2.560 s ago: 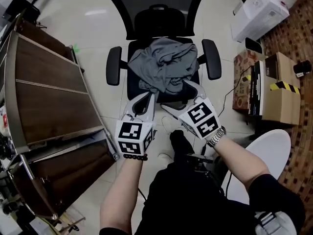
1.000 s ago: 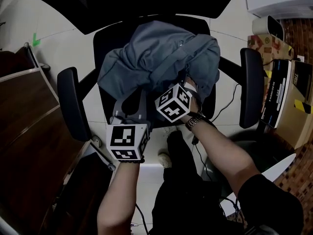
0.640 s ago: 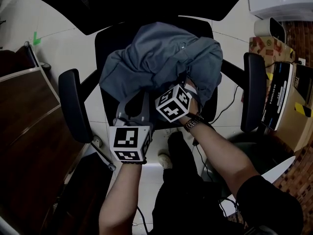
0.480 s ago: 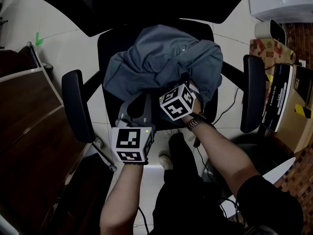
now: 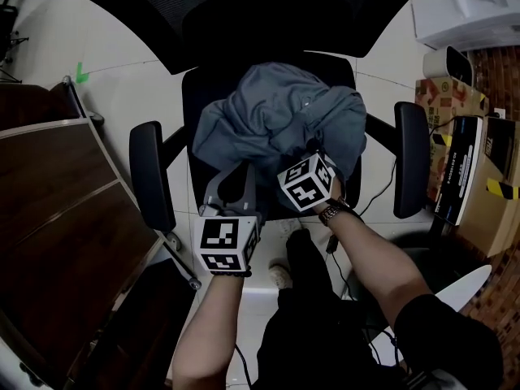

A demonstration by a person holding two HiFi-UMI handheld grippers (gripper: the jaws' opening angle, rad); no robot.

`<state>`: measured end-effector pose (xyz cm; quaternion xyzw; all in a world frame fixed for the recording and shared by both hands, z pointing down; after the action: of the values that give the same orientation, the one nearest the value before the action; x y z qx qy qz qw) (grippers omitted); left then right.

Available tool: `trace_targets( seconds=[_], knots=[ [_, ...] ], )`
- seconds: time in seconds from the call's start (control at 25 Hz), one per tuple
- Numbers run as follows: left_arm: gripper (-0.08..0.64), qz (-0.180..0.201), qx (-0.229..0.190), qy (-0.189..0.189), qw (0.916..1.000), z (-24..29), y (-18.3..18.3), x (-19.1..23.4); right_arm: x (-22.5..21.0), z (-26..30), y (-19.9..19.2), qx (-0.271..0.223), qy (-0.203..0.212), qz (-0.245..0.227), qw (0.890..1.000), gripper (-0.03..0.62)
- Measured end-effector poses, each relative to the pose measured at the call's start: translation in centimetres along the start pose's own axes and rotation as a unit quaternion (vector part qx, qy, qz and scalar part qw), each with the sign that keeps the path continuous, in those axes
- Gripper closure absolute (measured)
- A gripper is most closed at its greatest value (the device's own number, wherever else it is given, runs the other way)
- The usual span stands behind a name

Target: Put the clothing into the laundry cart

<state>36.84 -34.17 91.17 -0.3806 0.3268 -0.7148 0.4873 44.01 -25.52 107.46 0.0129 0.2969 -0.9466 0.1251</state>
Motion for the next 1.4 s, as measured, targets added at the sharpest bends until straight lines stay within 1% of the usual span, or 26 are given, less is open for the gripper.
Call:
trace_targets(
  seconds=[0.28,0.4,0.76,0.96,1.16,1.4],
  knots=[
    [0.557,0.019,-0.031,-0.007,0.9993,-2.7,4.4,-0.7,1.6,-5.1,2.8,-0.028,0.002,0.001,1.0,0.462],
    [0.557,0.019,-0.044,-0.001,0.9988,-4.3,6.8,-1.1,2.4,-7.6,4.3,-0.042,0.003,-0.003,0.999,0.463],
    [0.557,0.026,-0.073,0.015,0.9969,-10.5,11.5,-2.4,5.5,-16.9,10.1,-0.106,0.009,-0.026,0.994,0.463],
    [0.557,0.033,-0.095,0.032,0.9944,-14.3,14.4,-3.2,7.1,-22.4,14.0,-0.147,0.016,-0.048,0.988,0.463],
    [0.557,0.036,-0.118,0.057,0.9907,-19.2,17.0,-4.1,9.4,-28.2,17.4,-0.188,0.028,-0.073,0.979,0.462],
    [0.557,0.035,-0.148,0.091,0.9841,-25.5,18.6,-4.5,13.0,-34.1,20.6,-0.239,0.047,-0.104,0.964,0.463]
  ],
)
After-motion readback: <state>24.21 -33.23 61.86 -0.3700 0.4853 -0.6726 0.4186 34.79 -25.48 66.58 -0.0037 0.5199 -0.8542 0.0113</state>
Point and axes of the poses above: the fingertips, and each gripper's own axes: z forward along the fingers, x to its left, y out of its top, the point moved 5 cm from there along -z, backward along the fingers, and after that the axes turned 5 degrees about -x, right-handed, at the moved point
